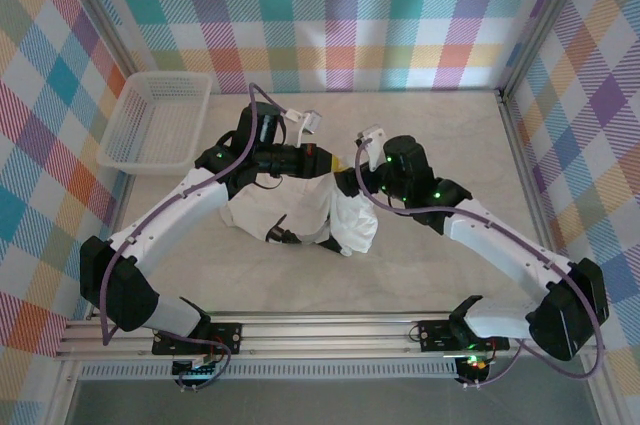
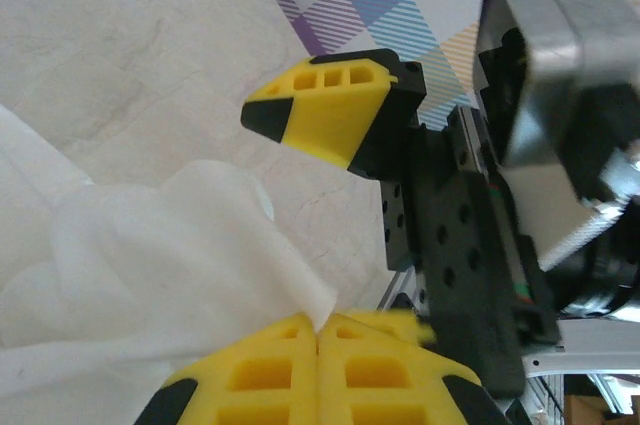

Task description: Fold the inside-out t-shirt

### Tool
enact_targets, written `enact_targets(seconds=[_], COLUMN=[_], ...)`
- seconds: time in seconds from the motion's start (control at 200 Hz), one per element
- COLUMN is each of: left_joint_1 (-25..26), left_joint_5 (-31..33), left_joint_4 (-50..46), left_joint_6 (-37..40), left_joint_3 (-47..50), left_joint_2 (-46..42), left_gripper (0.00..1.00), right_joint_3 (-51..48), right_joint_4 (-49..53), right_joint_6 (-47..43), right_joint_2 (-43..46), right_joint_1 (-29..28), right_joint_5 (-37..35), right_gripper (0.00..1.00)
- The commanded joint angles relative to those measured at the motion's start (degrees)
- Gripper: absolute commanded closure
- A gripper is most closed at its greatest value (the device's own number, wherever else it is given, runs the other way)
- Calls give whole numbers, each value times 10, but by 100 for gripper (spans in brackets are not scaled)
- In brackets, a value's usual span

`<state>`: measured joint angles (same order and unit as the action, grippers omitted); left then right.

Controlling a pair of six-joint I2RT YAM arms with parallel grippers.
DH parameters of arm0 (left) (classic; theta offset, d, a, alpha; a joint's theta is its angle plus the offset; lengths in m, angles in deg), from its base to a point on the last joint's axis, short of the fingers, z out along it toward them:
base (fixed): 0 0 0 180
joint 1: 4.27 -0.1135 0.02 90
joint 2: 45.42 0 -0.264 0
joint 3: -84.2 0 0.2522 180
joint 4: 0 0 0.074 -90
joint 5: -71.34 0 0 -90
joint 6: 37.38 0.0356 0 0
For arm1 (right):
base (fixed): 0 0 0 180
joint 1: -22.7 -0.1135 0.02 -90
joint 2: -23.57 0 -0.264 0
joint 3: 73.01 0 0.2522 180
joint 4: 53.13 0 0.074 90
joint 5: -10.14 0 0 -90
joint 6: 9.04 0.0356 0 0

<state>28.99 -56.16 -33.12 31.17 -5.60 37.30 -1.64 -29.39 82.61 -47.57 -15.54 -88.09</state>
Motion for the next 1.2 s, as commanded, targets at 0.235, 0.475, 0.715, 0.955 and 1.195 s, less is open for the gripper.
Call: enact_targets(seconds=[0.235, 0.475, 0.715, 0.955, 1.195], left_joint_1=[5, 4, 5, 5, 5], left_joint_5=[-16, -16, -13, -8, -12], left_joint_4=[4, -2, -5, -13, -8], left_joint_6=[1, 3, 4, 10, 10], left_joint_3=[-10, -11, -14, -11, -9], left_joint_2=[6, 1, -1, -5, 3], left_gripper=[100, 100, 100, 100, 100], right_joint_3=[-12, -25, 31, 33, -2], right_joint_4=[39, 14, 38, 76, 148], right_joint_6=[-102, -52, -50, -17, 40], right_joint_2=[45, 36, -39, -23, 28], right_joint_1=[-1, 5, 5, 23, 92], right_joint_5=[59, -13, -104, -183, -70], right_gripper=[24, 56, 31, 49, 62])
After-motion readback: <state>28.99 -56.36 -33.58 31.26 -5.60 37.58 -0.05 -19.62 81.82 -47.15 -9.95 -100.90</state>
